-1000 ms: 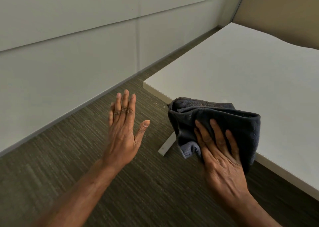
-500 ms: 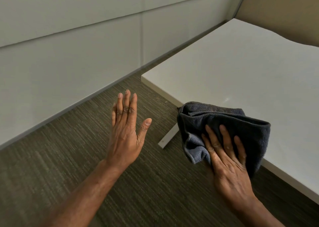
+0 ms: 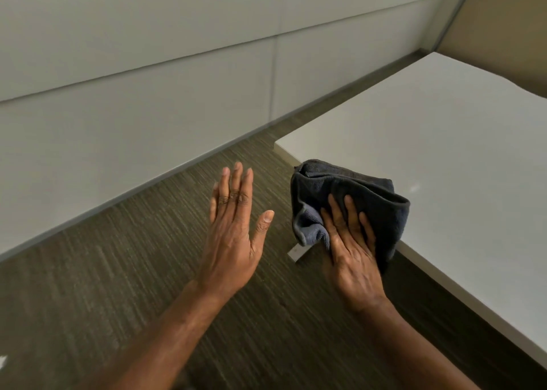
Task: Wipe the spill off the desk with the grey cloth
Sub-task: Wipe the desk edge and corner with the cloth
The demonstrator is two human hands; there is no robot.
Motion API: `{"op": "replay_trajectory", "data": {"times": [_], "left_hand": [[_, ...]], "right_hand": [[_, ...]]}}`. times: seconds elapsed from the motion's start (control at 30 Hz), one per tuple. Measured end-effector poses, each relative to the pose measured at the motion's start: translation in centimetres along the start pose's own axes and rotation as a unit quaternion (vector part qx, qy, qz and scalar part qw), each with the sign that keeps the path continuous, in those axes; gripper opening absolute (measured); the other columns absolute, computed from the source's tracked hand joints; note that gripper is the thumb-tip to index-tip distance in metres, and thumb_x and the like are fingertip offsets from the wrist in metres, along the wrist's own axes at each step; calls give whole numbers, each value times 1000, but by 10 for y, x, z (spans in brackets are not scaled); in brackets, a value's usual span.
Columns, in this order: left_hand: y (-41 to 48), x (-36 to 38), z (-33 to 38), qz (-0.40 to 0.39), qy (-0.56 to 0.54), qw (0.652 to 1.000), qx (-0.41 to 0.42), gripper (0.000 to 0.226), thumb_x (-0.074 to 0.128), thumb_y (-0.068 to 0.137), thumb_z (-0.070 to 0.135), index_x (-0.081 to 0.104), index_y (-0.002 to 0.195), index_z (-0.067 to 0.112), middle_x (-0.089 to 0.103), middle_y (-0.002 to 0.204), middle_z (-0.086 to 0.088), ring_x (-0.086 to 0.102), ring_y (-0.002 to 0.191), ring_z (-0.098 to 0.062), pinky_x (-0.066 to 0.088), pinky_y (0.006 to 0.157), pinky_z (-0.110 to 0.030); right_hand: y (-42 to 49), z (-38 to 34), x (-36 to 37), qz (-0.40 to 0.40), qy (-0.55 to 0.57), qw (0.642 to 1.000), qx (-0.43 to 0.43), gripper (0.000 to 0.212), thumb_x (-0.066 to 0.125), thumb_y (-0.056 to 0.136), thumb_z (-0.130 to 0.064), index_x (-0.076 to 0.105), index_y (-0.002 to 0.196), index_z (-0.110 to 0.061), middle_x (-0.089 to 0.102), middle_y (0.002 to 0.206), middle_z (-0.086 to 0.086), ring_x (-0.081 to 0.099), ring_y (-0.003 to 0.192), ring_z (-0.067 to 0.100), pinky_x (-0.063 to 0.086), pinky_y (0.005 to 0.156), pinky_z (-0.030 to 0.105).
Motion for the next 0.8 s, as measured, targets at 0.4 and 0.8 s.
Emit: {"op": "replay_trajectory", "data": {"times": [0.4, 0.8], "left_hand": [[31, -11, -43, -36, -4, 999, 19, 70, 27, 110, 51, 12, 166, 12, 4, 176, -4, -5, 162, -18, -2, 131, -34], [79, -18, -98, -50, -31, 998, 9, 71, 25, 109, 53, 12, 166, 12, 5, 175, -3, -4, 162, -19, 9, 131, -47]], "right_hand": [[70, -46, 32, -17, 41, 998, 39, 66, 41, 105, -31, 13, 162, -15, 5, 171, 5, -9, 158, 18, -16, 125, 36], [165, -101, 36, -59, 291, 950, 95, 53, 27, 109, -44, 22, 160, -29, 9, 170, -6, -7, 155, 0, 0, 129, 40]]}}
Point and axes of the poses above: each hand's wrist, its own y-axis towards the middle knuckle, its own x-axis out of the palm, z = x × y, the point moved 6 cm from there along y, towards the middle knuckle
